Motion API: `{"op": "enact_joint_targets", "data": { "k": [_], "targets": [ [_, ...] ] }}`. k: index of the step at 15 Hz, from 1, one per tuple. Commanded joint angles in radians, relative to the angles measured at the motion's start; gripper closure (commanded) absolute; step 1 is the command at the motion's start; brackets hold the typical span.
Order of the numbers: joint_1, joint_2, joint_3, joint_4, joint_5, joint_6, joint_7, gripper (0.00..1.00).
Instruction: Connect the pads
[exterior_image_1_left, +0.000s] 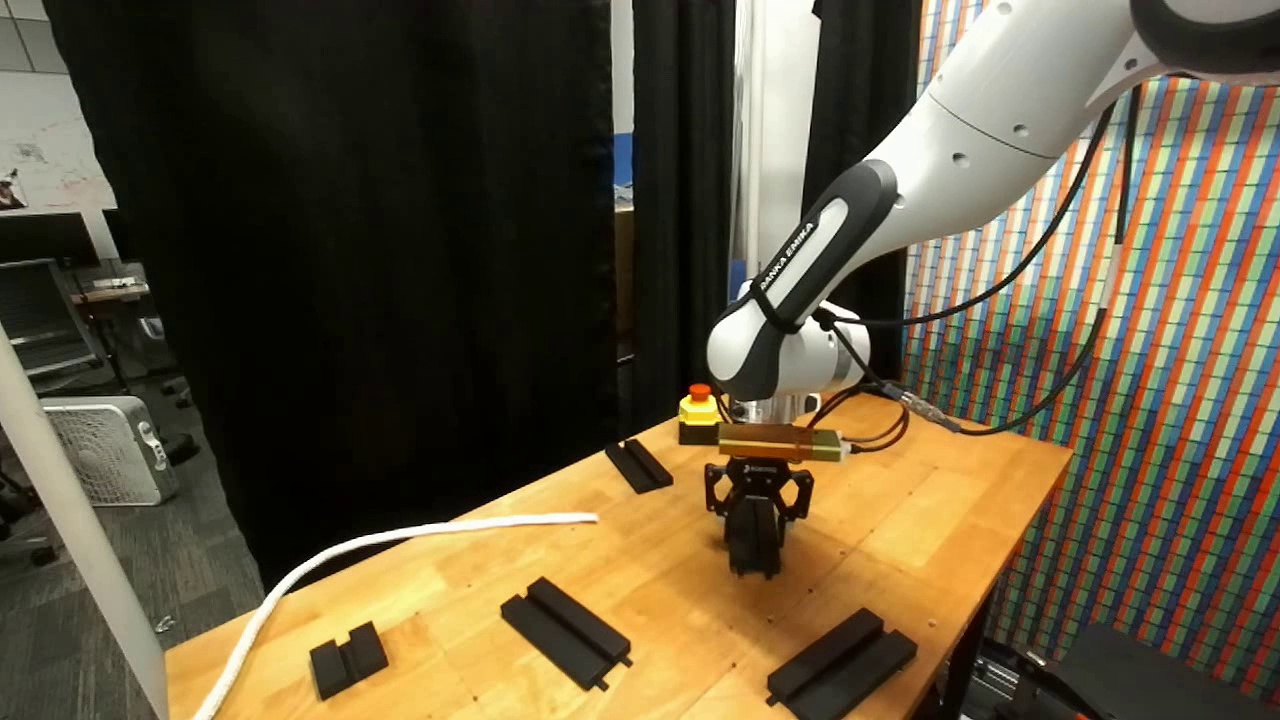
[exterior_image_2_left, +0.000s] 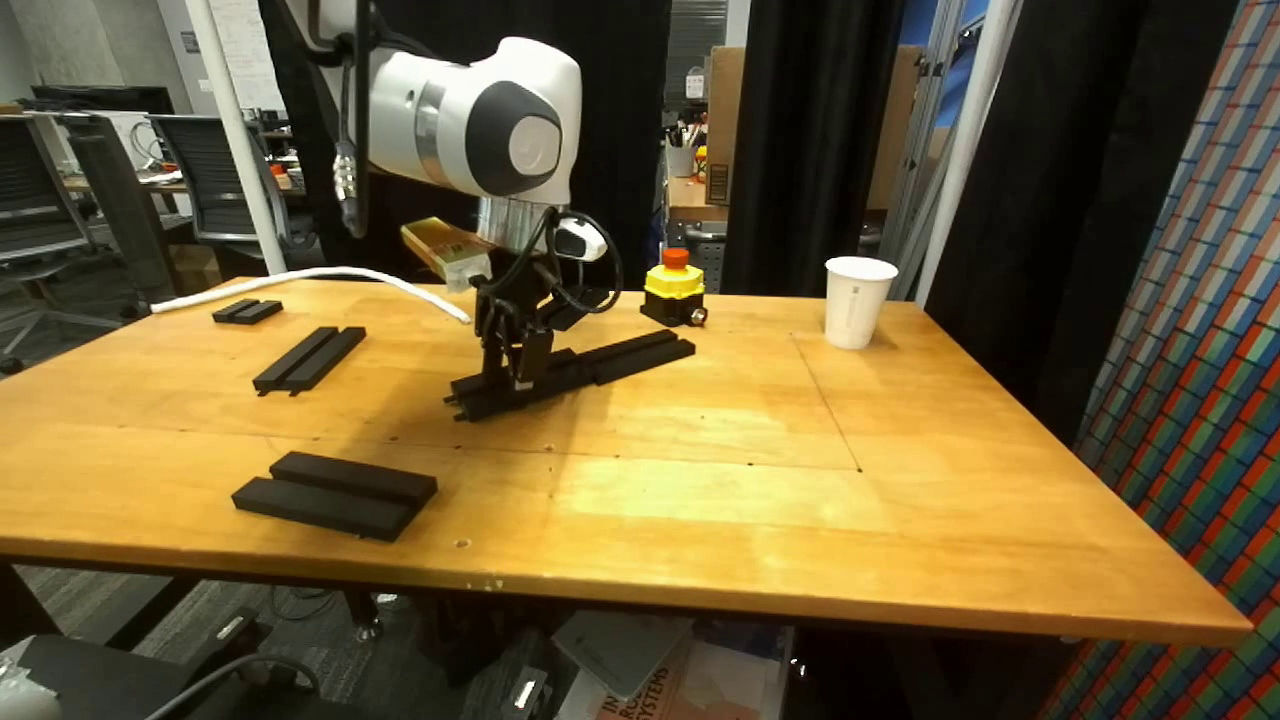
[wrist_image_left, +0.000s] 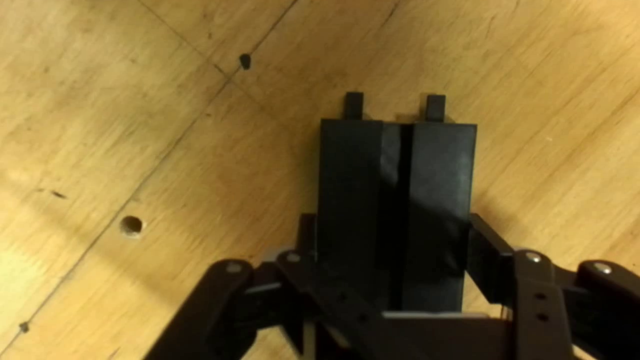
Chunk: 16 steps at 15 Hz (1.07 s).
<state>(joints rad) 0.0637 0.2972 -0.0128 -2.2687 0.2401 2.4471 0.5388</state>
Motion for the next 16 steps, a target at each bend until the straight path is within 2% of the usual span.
{"op": "enact_joint_targets", "data": {
  "k": [1, 13, 14, 15, 16],
  "targets": [
    [-0.002, 0.041, -0.01, 0.055, -0.01, -0.039, -0.012, 0.54],
    [-0.012, 0.068, -0.021, 0.121, -0.006, -0.176, -0.032, 0.54],
    [-0.012, 0.068, -0.023, 0.122, -0.004, -0.174, -0.03, 0.17],
    [-0.007, 0.067, -0.029, 0.122, -0.015, -0.167, -0.019, 0.07],
    [-0.001, 0.064, -0.034, 0.118, -0.026, -0.15, -0.006, 0.01]
  ]
}}
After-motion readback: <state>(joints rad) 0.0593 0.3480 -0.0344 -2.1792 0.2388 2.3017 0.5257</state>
